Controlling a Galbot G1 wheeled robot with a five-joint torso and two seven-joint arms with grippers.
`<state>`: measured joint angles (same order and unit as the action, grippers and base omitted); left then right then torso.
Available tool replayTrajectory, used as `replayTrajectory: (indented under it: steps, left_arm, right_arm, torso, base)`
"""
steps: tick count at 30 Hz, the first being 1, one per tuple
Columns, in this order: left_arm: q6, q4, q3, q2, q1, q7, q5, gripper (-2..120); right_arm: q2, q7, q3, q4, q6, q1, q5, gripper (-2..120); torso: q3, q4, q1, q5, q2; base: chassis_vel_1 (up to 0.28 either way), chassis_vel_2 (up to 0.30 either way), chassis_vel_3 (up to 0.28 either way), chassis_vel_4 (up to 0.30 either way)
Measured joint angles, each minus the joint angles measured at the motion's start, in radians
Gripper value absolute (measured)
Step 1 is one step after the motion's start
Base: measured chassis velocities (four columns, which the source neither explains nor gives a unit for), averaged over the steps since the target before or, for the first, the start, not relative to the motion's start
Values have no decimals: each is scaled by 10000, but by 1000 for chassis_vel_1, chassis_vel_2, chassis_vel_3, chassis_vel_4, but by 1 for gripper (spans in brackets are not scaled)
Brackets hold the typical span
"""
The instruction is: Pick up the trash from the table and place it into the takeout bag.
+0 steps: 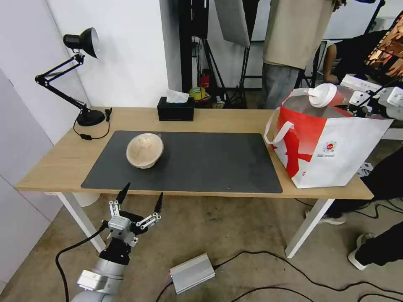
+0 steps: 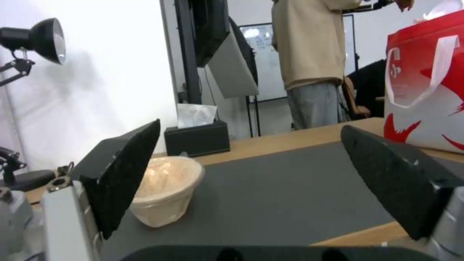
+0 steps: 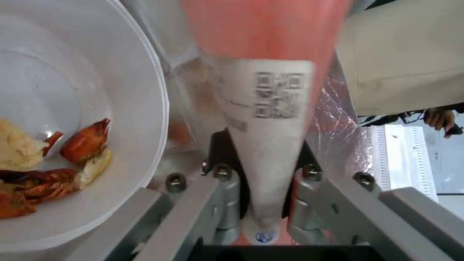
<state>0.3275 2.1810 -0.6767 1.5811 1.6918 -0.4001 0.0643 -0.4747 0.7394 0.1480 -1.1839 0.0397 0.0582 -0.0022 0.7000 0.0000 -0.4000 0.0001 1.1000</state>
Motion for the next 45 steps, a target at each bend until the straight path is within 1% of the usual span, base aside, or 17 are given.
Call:
replayTrajectory:
  steps: [1,4,5,7,8,9,10,11,12,16,17,18,20,21,26,37,45]
  left_arm:
    - [0,0,0,0,0,0,0,100]
    - [-3,-29,6,12,-36,1,9,100]
    - [-3,-29,6,12,-36,1,9,100]
    - [-3,-30,23,47,-37,1,5,100]
    - [-3,-30,23,47,-37,1,5,100]
    - [-3,-30,24,60,-24,1,0,100]
    - [-4,2,12,60,-9,1,-5,100]
    - [-4,14,9,60,-6,0,-5,100]
    - [-4,14,9,60,-6,0,-5,100]
    - [-7,19,15,76,0,-1,-24,100]
    - [-7,19,15,76,0,-1,-24,100]
    - [-7,19,20,85,2,-6,-31,100]
    - [-8,21,35,99,3,-36,-43,100]
    - [-9,23,44,102,3,-46,-48,100]
    - [-12,29,46,105,12,-66,-65,100]
    - [-26,34,35,104,-1,-69,-67,100]
    - [-27,44,-8,60,14,-69,-61,100]
  right_arm:
    - [0,0,0,0,0,0,0,12]
    - [36,55,118,-43,4,-60,-32,23]
    - [36,55,118,-43,4,-60,-32,23]
    - [39,93,186,-47,12,-142,-89,34]
    - [39,93,186,-47,12,-142,-89,34]
    - [43,133,236,-47,18,-187,-118,39]
    - [41,177,380,-8,28,-327,-132,53]
    - [35,183,433,10,30,-391,-132,59]
    - [35,183,433,10,30,-391,-132,59]
    - [23,217,624,34,32,-649,-128,78]
    - [23,217,624,34,32,-649,-128,78]
    - [23,227,644,33,32,-681,-125,82]
    - [23,237,659,32,33,-737,-116,92]
    - [23,239,663,31,32,-750,-110,95]
    - [39,234,669,4,33,-756,-66,100]
    - [130,204,619,-271,36,-762,151,100]
    - [493,201,250,-842,107,-594,630,100]
  torso:
    - [0,0,0,0,0]
    - [0,-1,0,0,0]
    - [0,-1,0,0,0]
    - [0,0,0,-2,0]
    - [0,0,0,-2,0]
    - [0,0,0,-1,0]
    - [0,-1,0,-1,0]
    - [0,0,0,-2,0]
    - [0,0,0,-2,0]
    - [0,1,0,-2,0]
    - [0,1,0,-2,0]
    - [0,1,0,-2,0]
    - [0,0,0,-2,0]
    - [0,0,0,-1,0]
    - [0,0,0,-1,0]
    - [0,0,0,-1,0]
    - [0,0,0,-1,0]
  base:
    - [0,0,0,0]
    - [0,0,0,0]
    - [0,0,0,0]
    - [0,0,0,0]
    - [0,0,0,0]
    - [0,0,0,0]
    - [0,0,0,0]
    - [0,0,0,0]
    - [0,0,0,0]
    - [0,0,0,0]
    - [0,0,0,0]
    - [0,0,0,0]
    - [0,0,0,0]
    - [0,0,0,0]
    - [0,0,0,0]
    - [0,0,0,0]
    - [0,0,0,0]
